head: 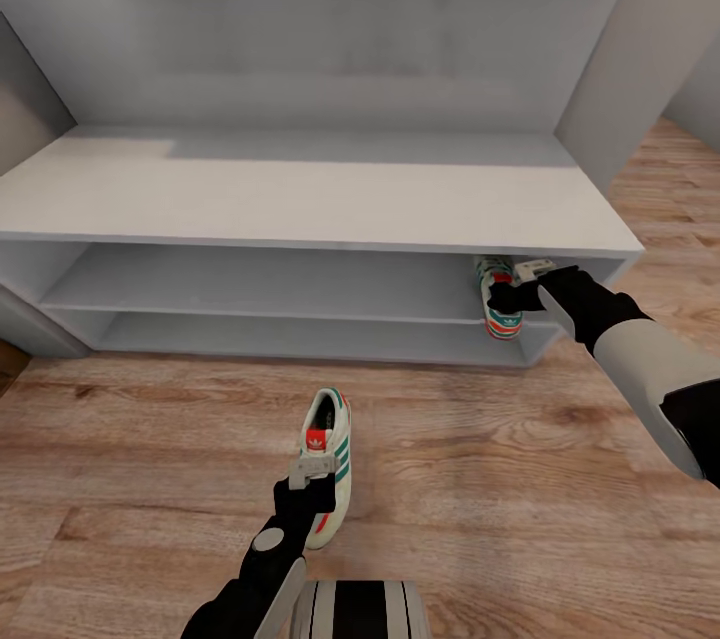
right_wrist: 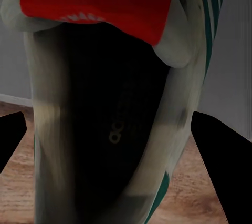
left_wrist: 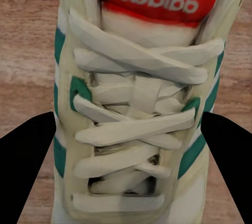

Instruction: Pick up the two gym shoes and the two sandals from the corridor floor and place them onto the hallstand (shoe rack) in the corridor, making sure they are on the rack and not on the floor. Arrange them so the two gym shoes are next to each other and the two sandals are next to each other.

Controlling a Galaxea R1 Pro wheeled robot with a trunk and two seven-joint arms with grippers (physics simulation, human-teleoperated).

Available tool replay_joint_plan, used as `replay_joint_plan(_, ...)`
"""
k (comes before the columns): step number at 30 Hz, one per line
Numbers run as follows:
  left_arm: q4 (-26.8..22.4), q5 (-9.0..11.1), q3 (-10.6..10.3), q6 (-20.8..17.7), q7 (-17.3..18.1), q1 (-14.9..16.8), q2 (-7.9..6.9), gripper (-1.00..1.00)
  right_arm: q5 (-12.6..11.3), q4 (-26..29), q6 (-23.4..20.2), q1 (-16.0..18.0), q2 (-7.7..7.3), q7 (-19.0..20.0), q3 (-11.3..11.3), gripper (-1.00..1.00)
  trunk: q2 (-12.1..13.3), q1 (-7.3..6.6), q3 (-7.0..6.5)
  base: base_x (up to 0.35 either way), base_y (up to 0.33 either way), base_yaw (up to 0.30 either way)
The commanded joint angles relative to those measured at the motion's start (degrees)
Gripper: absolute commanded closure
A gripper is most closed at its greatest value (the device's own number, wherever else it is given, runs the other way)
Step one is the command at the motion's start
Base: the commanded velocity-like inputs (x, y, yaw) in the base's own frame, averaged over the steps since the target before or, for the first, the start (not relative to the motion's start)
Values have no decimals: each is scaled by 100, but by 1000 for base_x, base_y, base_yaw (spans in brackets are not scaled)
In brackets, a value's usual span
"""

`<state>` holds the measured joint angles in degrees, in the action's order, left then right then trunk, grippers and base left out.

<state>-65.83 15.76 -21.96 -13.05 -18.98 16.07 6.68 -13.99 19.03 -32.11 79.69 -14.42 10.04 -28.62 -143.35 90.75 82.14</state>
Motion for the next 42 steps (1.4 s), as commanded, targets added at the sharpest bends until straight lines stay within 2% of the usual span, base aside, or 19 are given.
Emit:
replay_joint_plan(1, 0, -2, -1, -1, 0, 1, 0, 100, 18, 4, 2, -6, -2, 4, 11, 100, 1, 112, 1, 152, 0, 0)
replay_joint_plan(17, 0, -2, -1, -4, 0, 1, 0, 100, 15, 4, 2, 0, -8, 7, 20, 100, 1, 112, 1, 82, 0, 0)
replay_joint_plan(35, 0, -2, -1, -9, 0, 1, 0, 100, 10, 21, 3, -1, -116, 24, 18, 100, 1, 112, 1, 4, 0, 0)
replay_joint_plan(42, 0, -2, -1, -8, 0, 1, 0, 100, 10, 22, 3, -3, -121, 24, 20, 100, 1, 112, 1, 166, 0, 0)
